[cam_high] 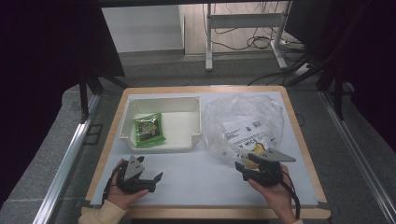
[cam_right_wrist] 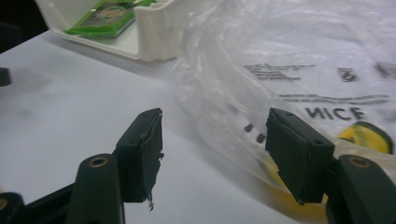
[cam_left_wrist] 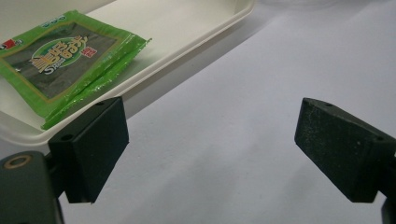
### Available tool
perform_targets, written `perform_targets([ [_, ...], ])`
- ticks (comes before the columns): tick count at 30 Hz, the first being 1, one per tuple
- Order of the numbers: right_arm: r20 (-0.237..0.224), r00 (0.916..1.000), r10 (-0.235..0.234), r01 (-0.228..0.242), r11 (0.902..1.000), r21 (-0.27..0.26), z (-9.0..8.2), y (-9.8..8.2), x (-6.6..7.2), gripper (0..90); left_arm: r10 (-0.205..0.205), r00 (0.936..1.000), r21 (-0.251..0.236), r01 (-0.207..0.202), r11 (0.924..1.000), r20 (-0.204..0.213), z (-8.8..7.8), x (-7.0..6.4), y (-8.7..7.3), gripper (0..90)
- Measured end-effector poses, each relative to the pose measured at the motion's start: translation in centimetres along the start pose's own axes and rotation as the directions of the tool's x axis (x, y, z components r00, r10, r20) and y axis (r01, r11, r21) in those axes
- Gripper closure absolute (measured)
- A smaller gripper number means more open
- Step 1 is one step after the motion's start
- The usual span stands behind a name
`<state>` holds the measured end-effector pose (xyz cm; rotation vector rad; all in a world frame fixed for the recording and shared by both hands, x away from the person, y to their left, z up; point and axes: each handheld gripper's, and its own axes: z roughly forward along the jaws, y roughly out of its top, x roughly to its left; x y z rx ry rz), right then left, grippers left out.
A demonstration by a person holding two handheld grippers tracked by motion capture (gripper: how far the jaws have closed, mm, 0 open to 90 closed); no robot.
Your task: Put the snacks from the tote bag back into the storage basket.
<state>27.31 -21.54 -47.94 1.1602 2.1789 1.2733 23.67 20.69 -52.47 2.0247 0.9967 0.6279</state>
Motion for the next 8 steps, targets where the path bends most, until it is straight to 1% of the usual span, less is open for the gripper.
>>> perform_targets([
  [2,0.007,1.0000,0.005,-0.005,0.9998,-0.022,-0.17,0.20,0.05,38.0,0.000,1.0000,0.001,0.000,1.0000,0.003,-0.03,-0.05,0.01,10.1],
  [4,0.019,0.9998,-0.005,0.006,0.9993,-0.036,-0.33,0.40,0.24,38.0,0.001,1.0000,0.000,-0.001,1.0000,0.001,-0.05,-0.05,-0.01,10.0],
  [6,0.018,0.9998,-0.008,0.008,0.9991,-0.042,-0.34,0.38,0.35,38.3,-0.001,1.0000,-0.001,0.001,1.0000,0.002,-0.04,-0.02,-0.03,9.9],
  [8,0.005,0.9999,-0.012,0.012,0.9992,-0.039,-0.27,0.36,0.38,38.3,-0.001,1.0000,-0.003,0.001,1.0000,0.003,-0.07,-0.02,-0.03,9.9],
])
